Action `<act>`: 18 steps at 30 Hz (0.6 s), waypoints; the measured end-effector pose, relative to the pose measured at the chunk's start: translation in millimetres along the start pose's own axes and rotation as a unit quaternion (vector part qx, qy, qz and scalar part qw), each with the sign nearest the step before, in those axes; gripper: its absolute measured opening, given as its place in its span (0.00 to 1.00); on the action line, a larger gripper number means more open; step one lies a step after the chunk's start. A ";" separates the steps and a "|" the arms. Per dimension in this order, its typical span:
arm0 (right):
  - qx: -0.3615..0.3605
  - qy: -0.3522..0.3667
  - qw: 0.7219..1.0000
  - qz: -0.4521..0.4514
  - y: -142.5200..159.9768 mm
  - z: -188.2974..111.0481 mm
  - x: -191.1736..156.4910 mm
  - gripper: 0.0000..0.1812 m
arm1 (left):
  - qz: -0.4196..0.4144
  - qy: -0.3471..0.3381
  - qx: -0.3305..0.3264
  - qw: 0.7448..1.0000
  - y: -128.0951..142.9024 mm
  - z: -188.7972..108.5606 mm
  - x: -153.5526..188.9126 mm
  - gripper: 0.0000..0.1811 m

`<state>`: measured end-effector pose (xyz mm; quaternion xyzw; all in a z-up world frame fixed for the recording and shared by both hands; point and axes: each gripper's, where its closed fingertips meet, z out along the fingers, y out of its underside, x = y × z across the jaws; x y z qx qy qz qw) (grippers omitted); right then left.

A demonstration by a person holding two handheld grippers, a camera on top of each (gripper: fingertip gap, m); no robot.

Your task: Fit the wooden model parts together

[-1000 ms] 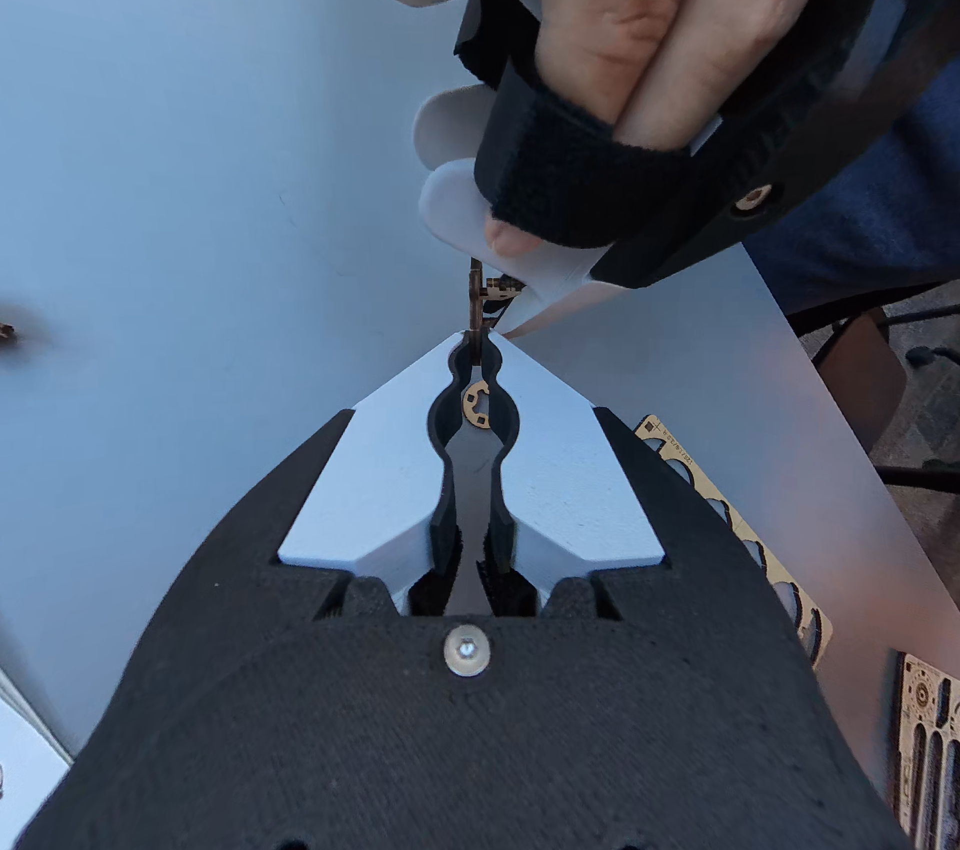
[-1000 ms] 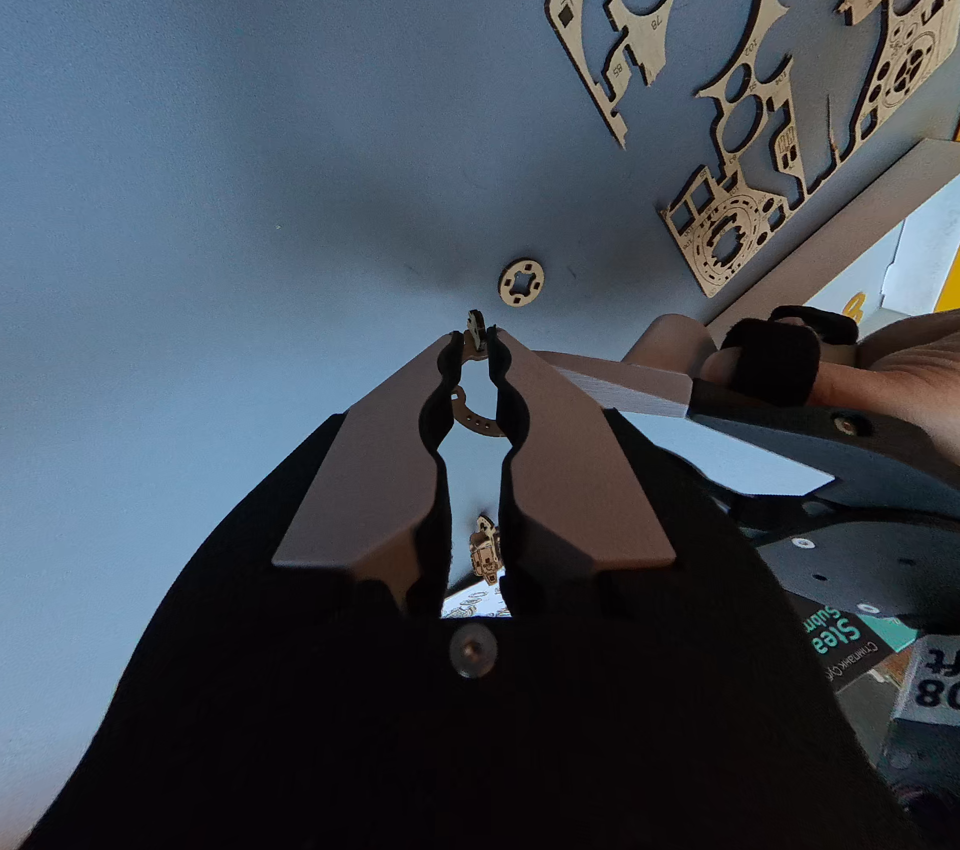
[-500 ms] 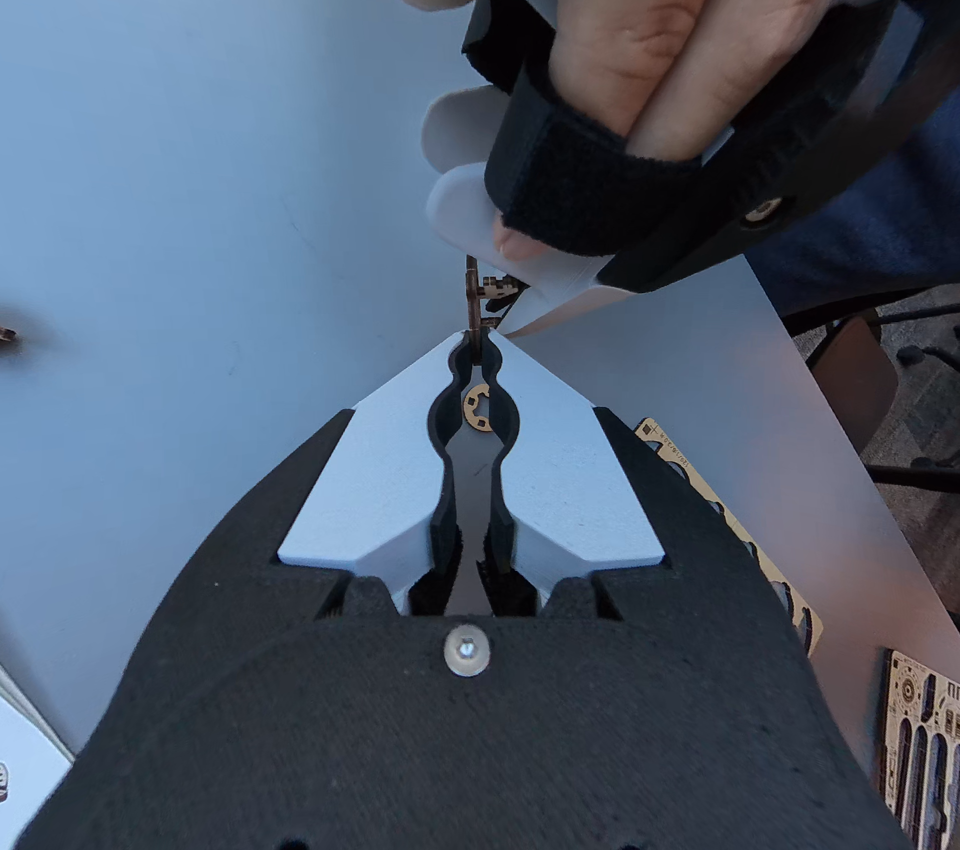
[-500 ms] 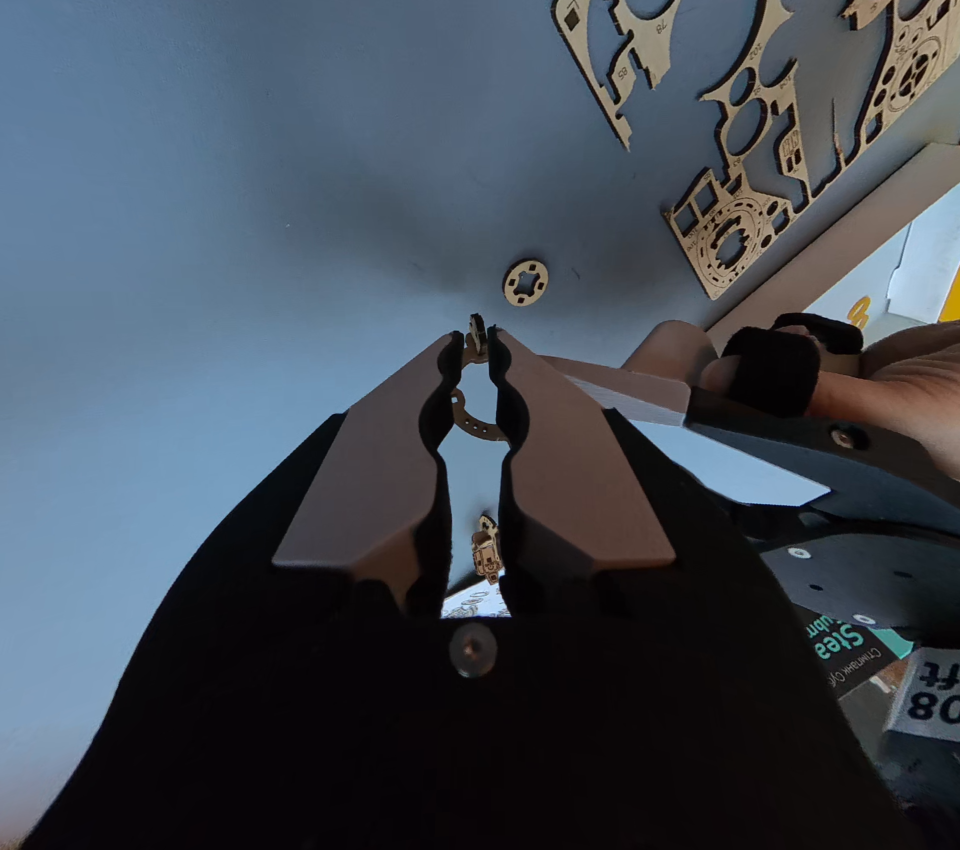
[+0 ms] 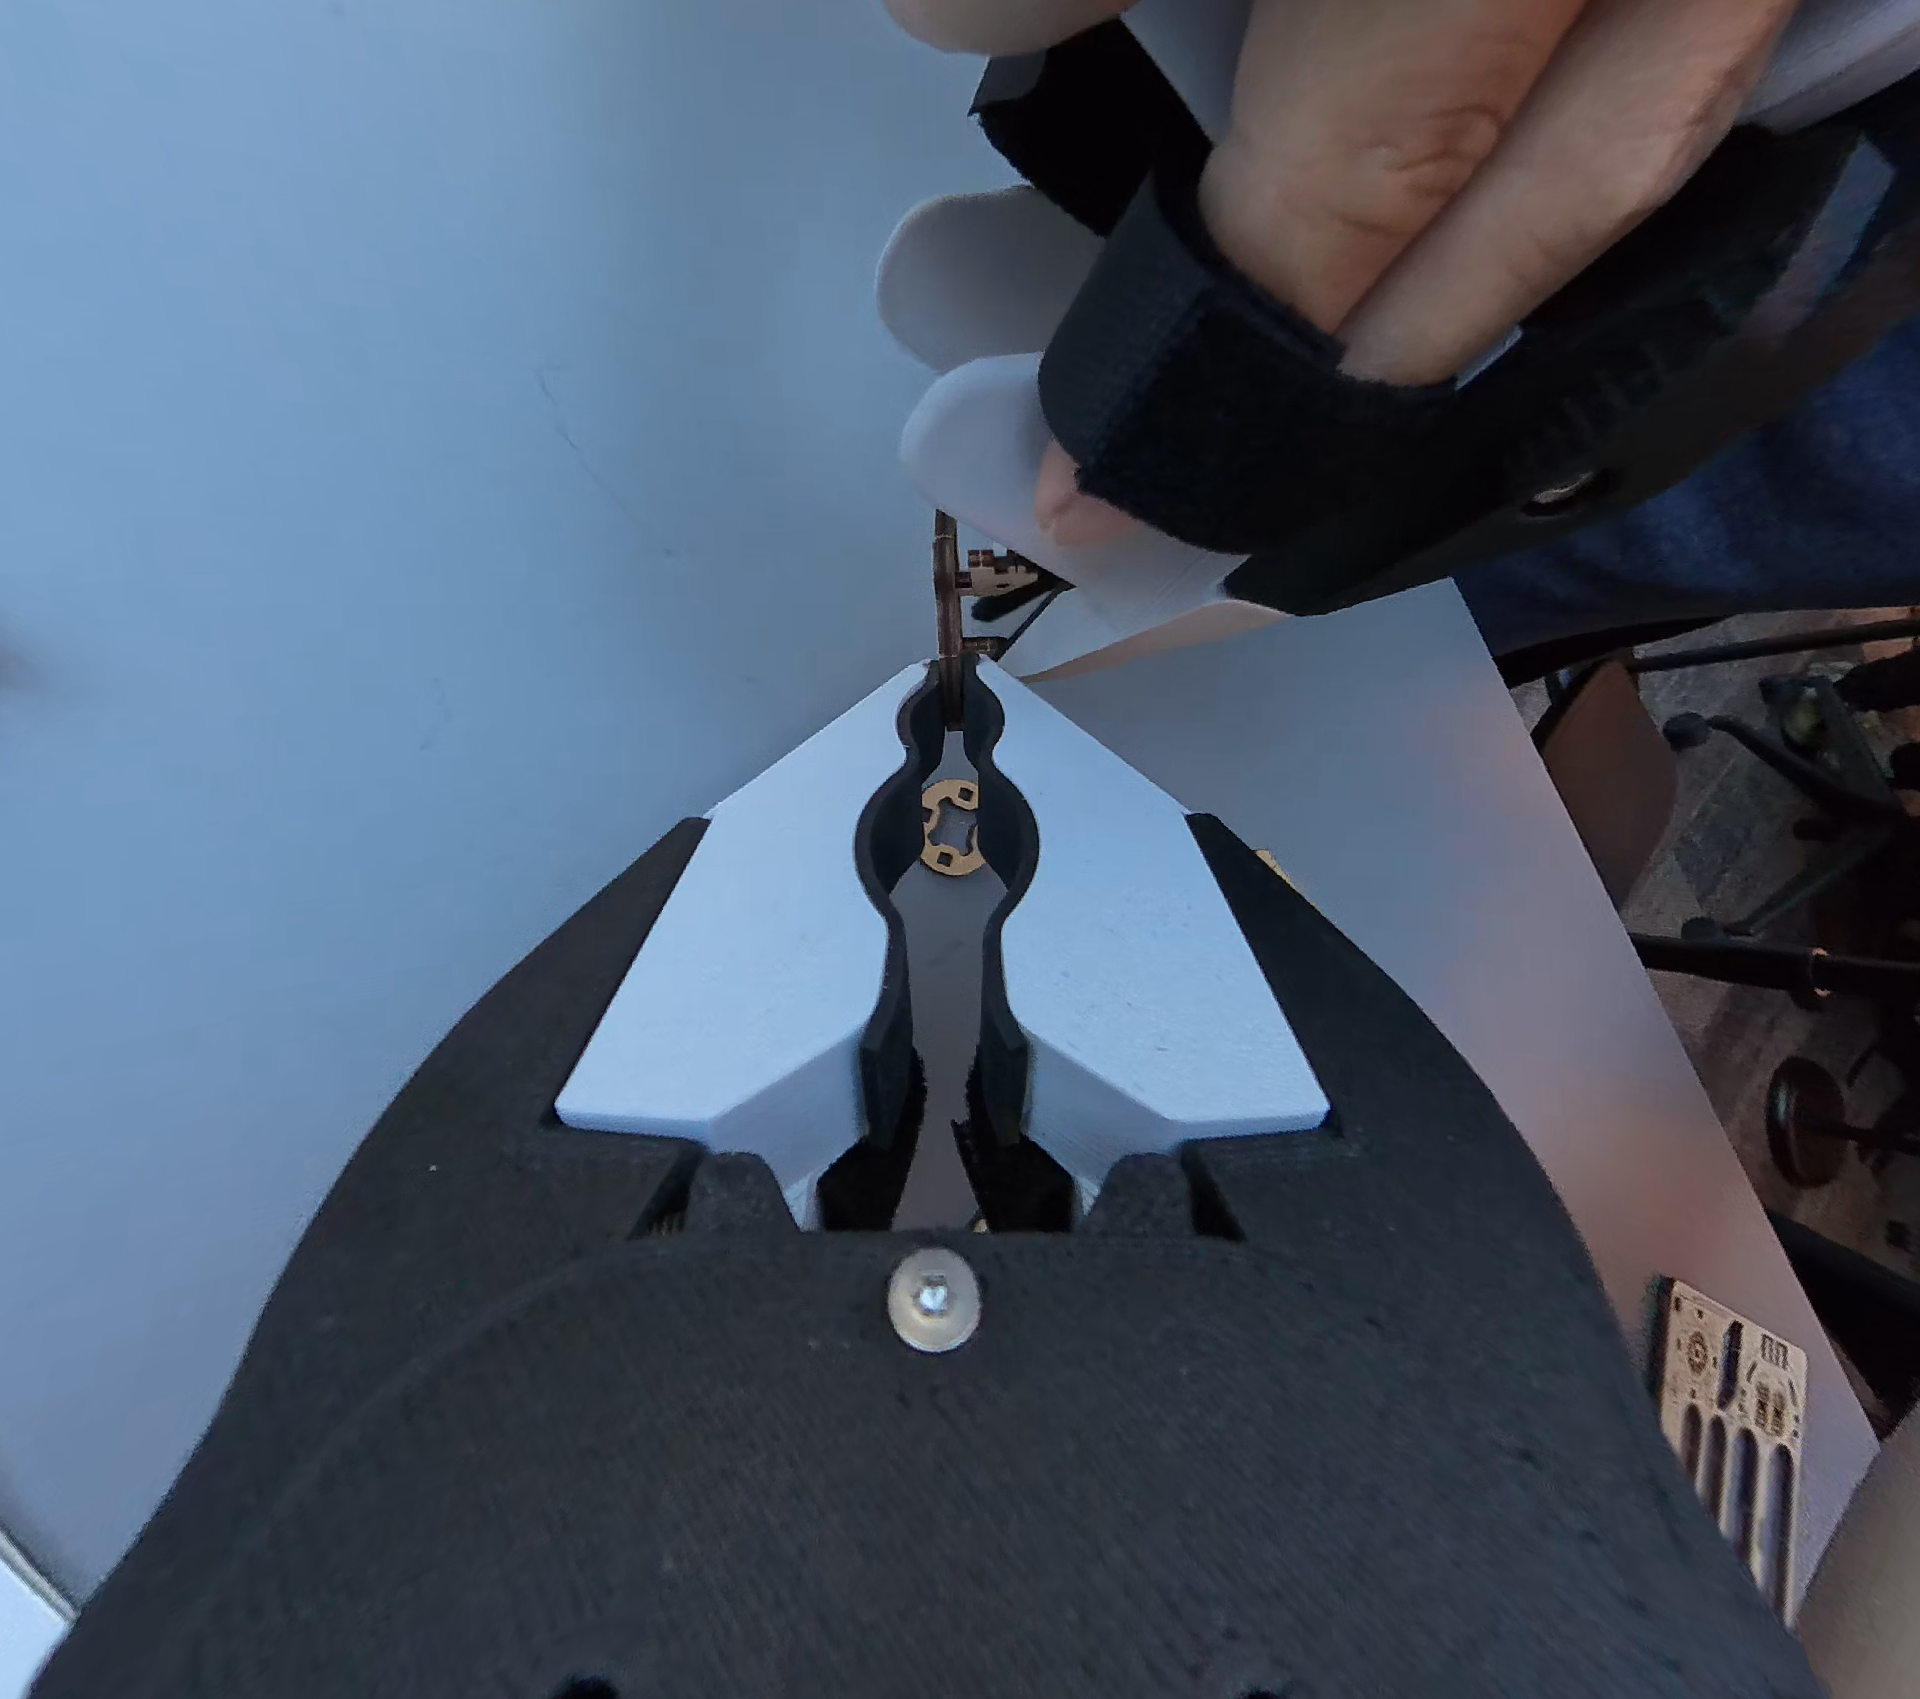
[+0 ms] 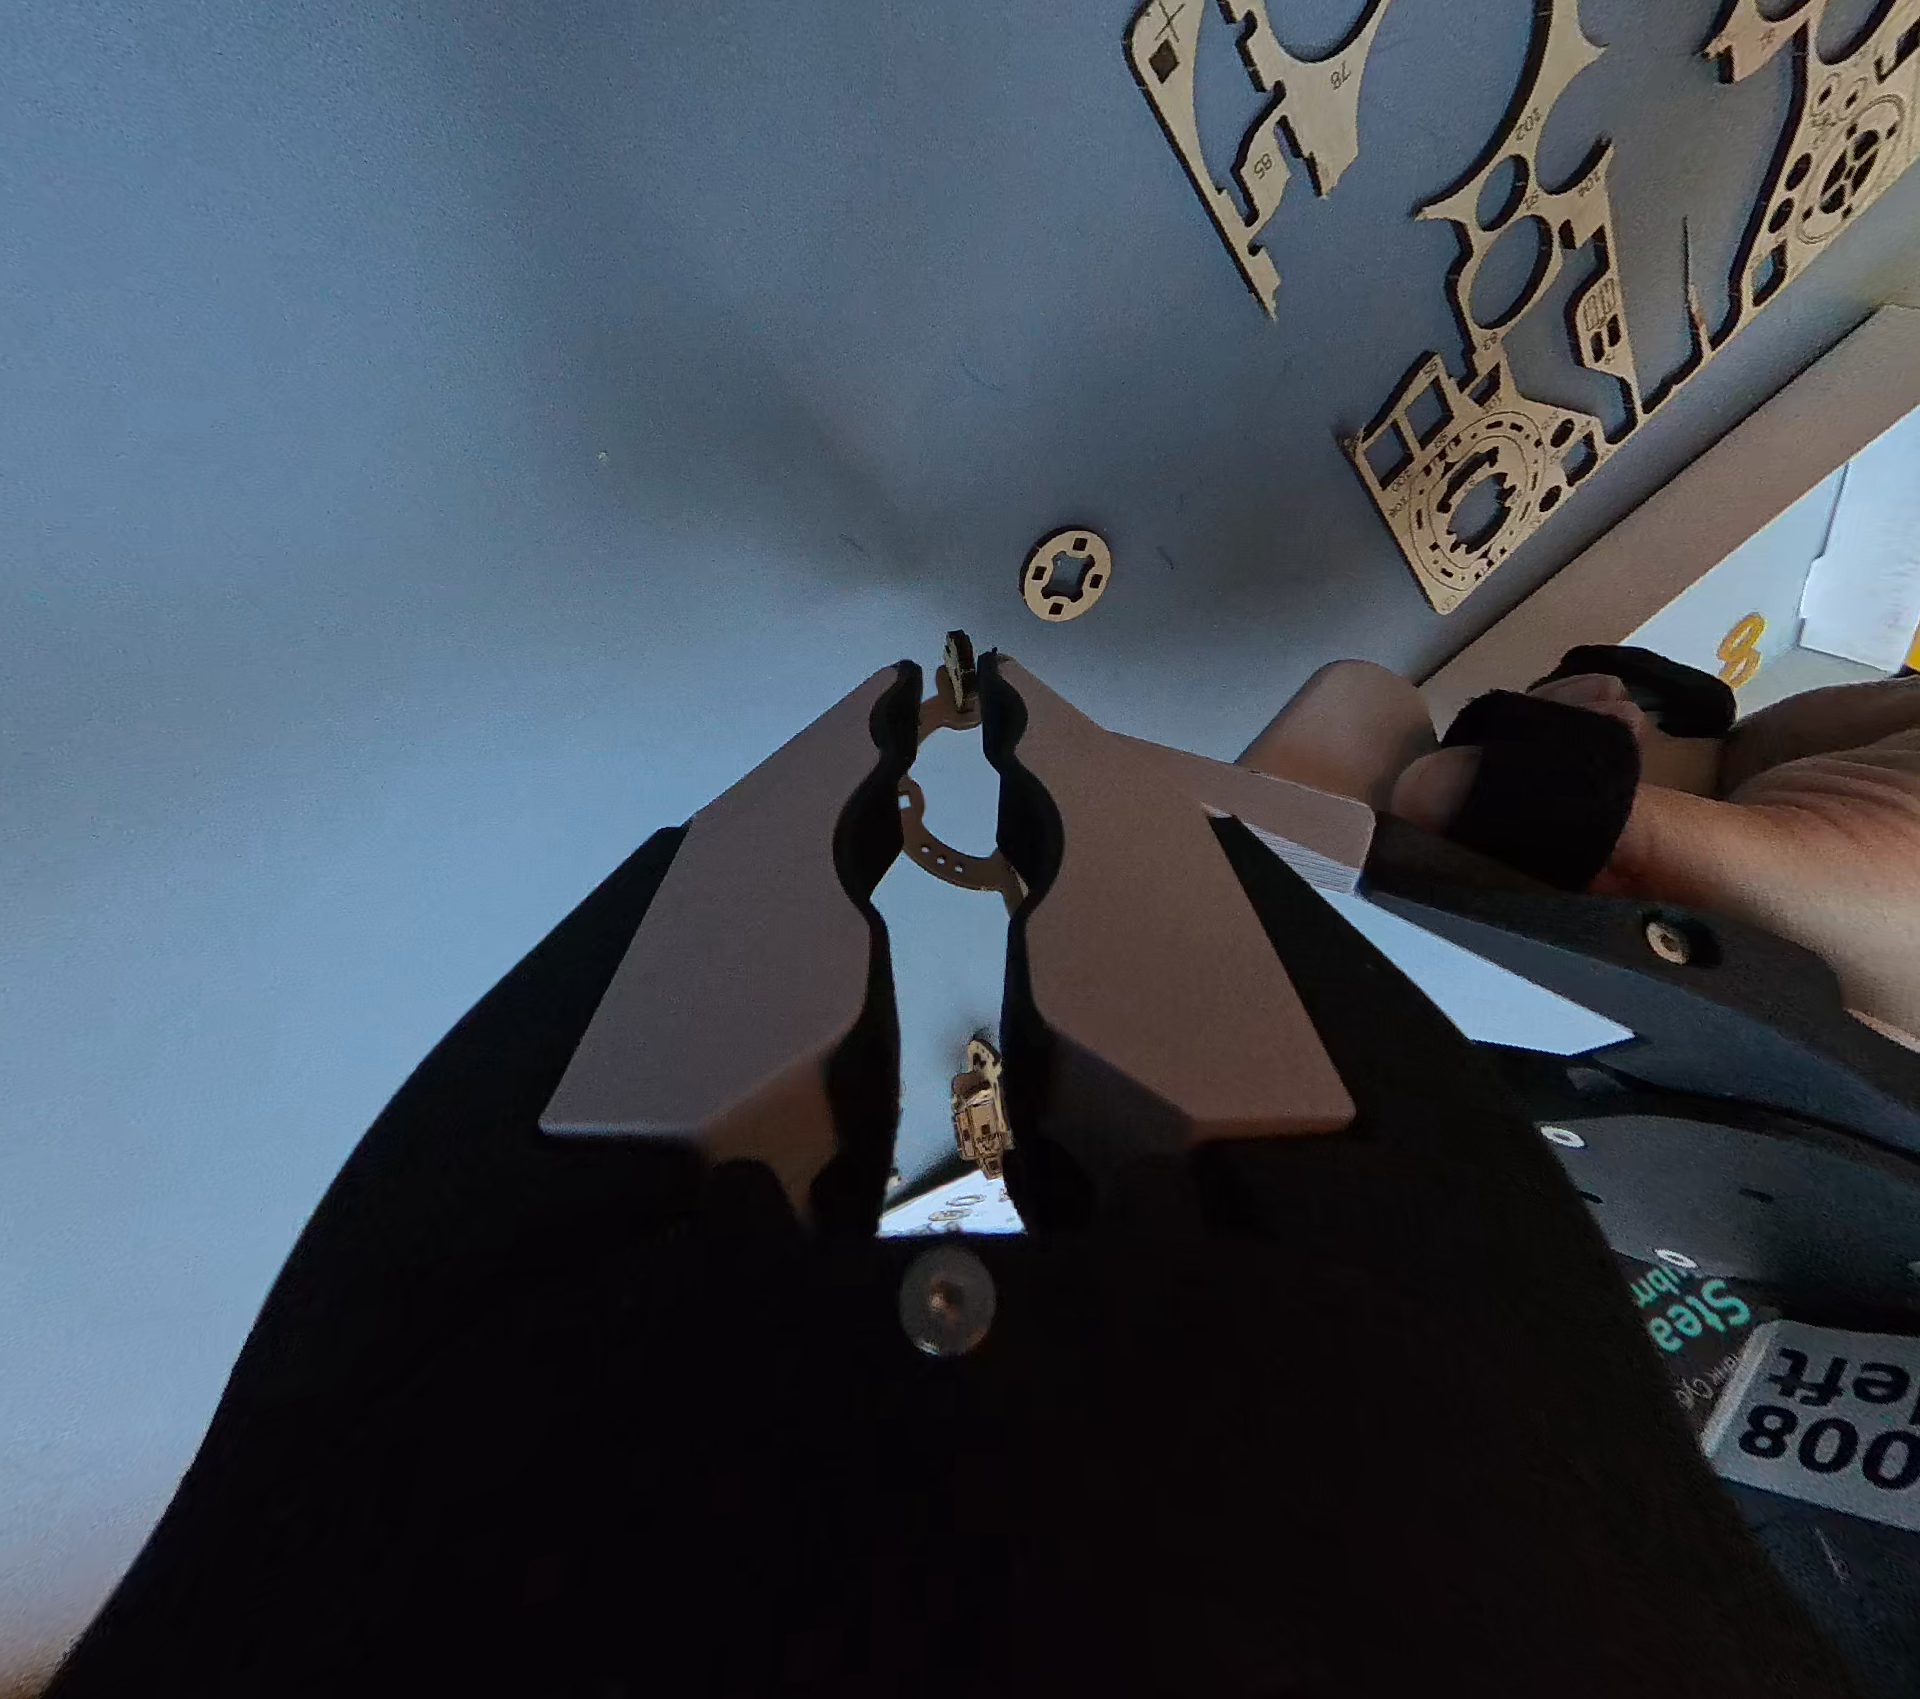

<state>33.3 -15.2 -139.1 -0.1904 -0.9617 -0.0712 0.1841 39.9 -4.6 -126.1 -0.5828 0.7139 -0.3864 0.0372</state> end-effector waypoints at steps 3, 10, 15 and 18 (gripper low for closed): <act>0.029 0.006 1.000 0.011 -4.4 -5.2 4.4 0.06 | 0.000 -0.001 -0.005 1.000 -0.7 -0.5 -0.8 0.00; 0.037 -0.018 0.999 0.036 -5.3 -12.8 6.7 0.06 | 0.003 0.000 -0.007 1.000 -4.7 -3.6 -1.7 0.00; 0.005 -0.034 0.999 0.030 1.9 -8.8 4.0 0.04 | 0.008 0.000 -0.013 1.000 -7.5 -4.0 -0.4 0.00; 0.001 -0.041 0.999 0.031 2.8 -7.6 1.6 0.02 | 0.011 -0.001 -0.016 1.000 -8.0 -3.7 0.3 0.00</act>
